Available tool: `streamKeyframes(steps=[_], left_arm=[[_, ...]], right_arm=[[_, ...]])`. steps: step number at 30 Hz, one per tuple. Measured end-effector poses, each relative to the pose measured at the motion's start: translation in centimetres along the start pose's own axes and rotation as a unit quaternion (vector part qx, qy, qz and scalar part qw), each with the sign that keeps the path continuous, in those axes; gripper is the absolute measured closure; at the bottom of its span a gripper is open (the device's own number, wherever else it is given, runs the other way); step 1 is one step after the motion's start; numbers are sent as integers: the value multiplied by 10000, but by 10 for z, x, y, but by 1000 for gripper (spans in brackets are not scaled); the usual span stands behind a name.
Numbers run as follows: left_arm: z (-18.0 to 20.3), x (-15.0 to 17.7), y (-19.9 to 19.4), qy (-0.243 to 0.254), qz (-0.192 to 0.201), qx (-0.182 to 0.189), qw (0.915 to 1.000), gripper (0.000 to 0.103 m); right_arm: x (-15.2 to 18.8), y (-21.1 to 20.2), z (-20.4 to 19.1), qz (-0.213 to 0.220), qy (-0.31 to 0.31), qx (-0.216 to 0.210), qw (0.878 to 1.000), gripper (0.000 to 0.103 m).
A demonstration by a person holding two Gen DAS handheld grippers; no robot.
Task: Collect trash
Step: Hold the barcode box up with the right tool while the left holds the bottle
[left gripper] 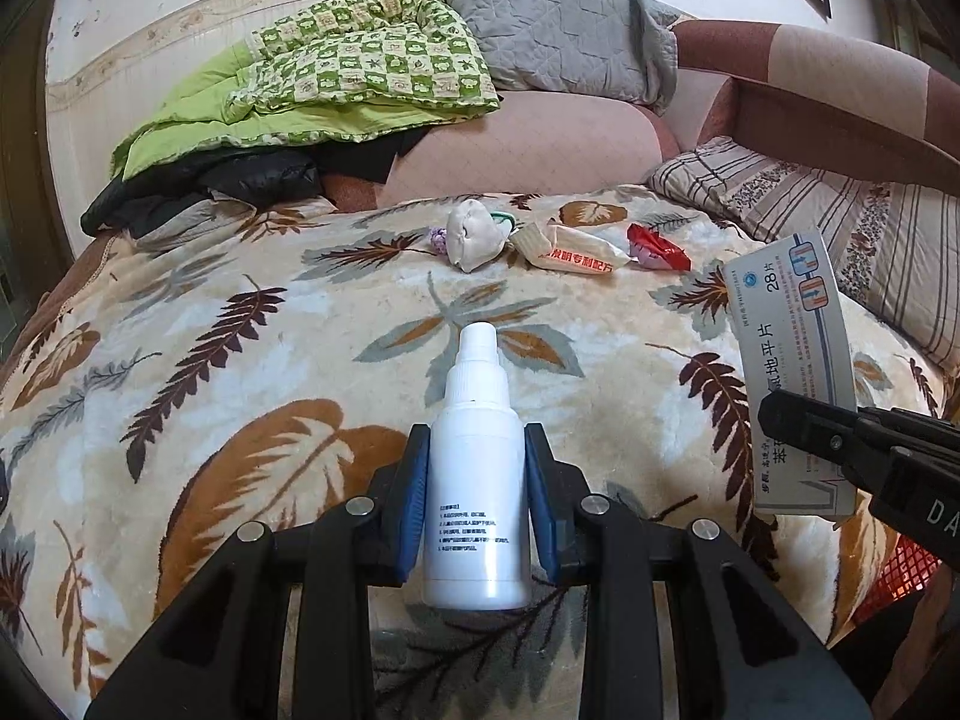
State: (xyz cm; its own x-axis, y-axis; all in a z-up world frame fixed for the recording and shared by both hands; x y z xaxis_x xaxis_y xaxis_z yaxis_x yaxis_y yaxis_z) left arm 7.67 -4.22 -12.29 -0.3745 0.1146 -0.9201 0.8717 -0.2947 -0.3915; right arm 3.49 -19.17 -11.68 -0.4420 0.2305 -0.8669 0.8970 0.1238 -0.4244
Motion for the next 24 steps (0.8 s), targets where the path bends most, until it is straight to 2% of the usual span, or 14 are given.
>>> streamKeyframes(steps=[24], left_arm=[[1,0,1,11,-20,-12,10000,74]], right_arm=[[0,0,-1,-10,22,-30,10000,89]])
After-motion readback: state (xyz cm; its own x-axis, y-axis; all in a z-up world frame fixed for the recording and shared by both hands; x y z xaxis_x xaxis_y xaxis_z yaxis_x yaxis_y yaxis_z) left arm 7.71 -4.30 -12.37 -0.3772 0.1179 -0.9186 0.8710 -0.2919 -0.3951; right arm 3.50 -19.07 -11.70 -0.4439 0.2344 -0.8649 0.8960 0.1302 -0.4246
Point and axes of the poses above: each gripper's, at about its wrist camera, not at the fingertips, and y roughly the way its jaws point, z to its right, x to its underside, the point moved 4 cm from there along y, roughly the way its jaws point, and after that the axes turned 14 degrees about z, right-handed, at the moved point
